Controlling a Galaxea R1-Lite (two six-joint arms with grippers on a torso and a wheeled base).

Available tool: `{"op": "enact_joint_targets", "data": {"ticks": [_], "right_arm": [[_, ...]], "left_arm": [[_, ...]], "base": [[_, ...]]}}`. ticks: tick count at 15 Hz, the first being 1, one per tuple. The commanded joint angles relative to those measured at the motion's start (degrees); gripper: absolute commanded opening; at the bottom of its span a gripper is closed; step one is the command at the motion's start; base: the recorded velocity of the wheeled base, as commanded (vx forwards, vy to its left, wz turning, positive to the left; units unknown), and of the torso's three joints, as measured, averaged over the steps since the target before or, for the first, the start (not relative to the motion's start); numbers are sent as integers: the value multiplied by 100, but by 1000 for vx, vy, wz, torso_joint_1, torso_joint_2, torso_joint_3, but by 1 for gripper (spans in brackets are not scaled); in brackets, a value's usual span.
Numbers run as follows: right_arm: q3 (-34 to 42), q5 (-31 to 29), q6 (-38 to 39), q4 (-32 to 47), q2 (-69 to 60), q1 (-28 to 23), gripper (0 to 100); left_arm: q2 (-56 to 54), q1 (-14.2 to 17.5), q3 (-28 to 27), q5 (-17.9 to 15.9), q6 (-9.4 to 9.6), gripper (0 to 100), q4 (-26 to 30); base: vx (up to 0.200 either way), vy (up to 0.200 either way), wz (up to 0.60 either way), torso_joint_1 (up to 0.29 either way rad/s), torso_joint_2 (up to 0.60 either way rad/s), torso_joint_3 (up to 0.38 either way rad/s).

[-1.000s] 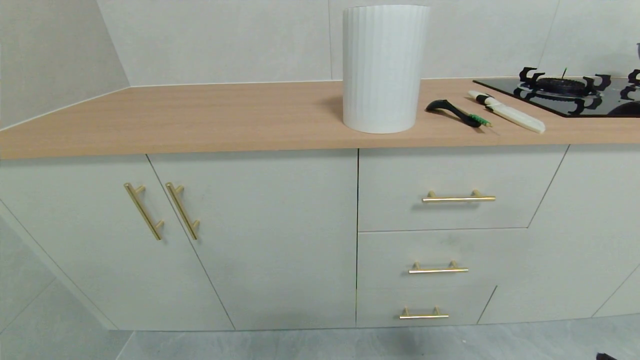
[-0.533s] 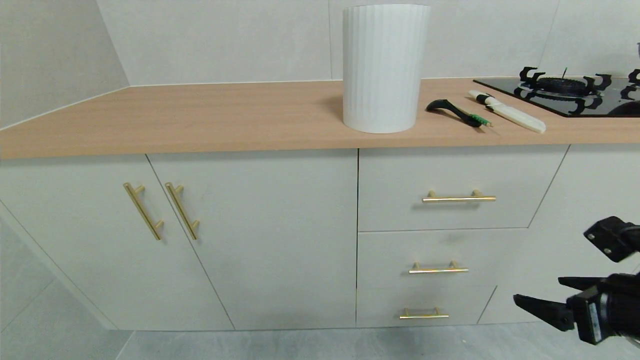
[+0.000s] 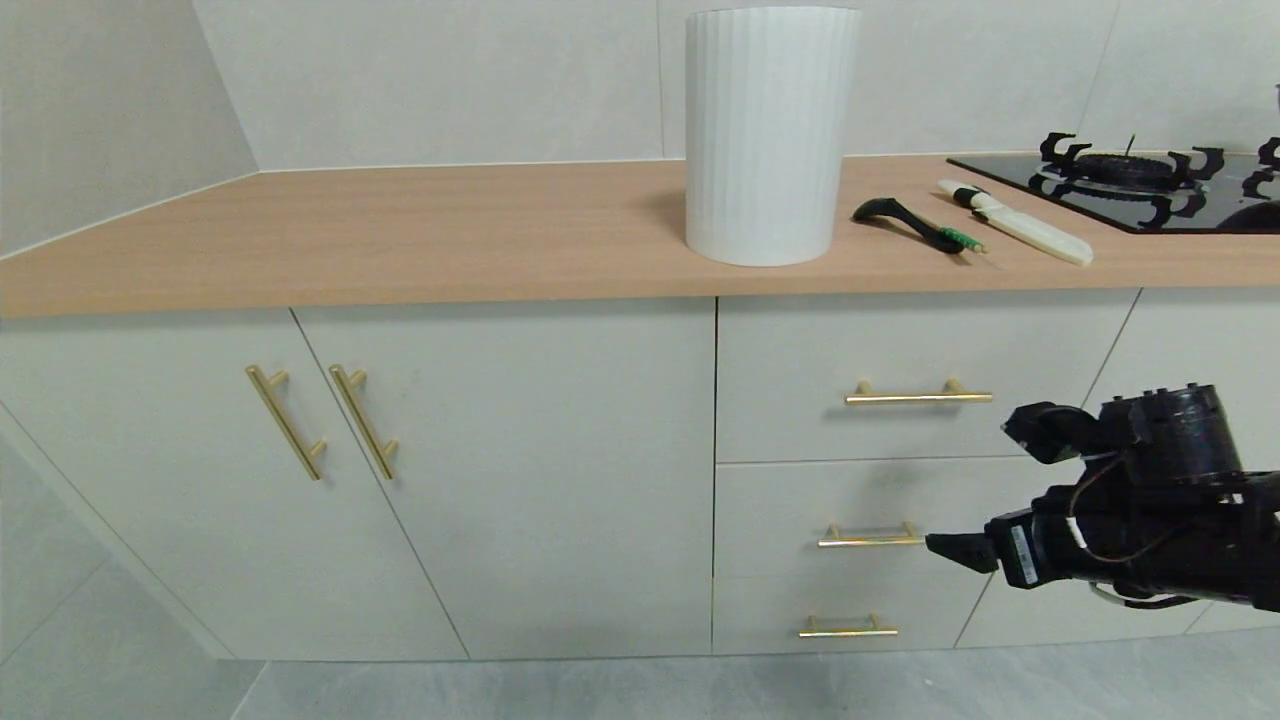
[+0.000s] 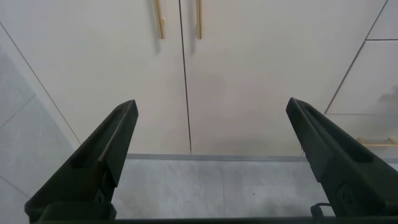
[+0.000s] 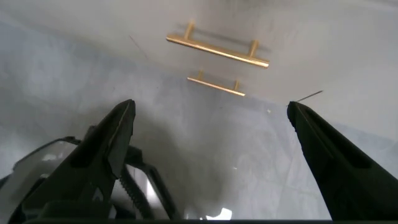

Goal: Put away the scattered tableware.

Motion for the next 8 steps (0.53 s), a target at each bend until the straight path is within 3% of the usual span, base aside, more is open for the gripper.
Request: {"op": "enact_joint_targets", "data": {"ticks": [1, 4, 8], "right_arm": [[10, -216, 4, -476, 978, 33, 100], [256, -541, 233, -1733, 1787, 288, 100], [327, -1455, 708, -3341, 2753, 622, 100]], "left_arm": [[5, -1, 0, 4, 0, 100, -2], [5, -1, 0, 4, 0, 100, -2], [5, -1, 0, 4, 0, 100, -2]], "base": [[0, 0, 0, 0, 0, 0], [0, 0, 0, 0, 0, 0], [0, 0, 0, 0, 0, 0]]}}
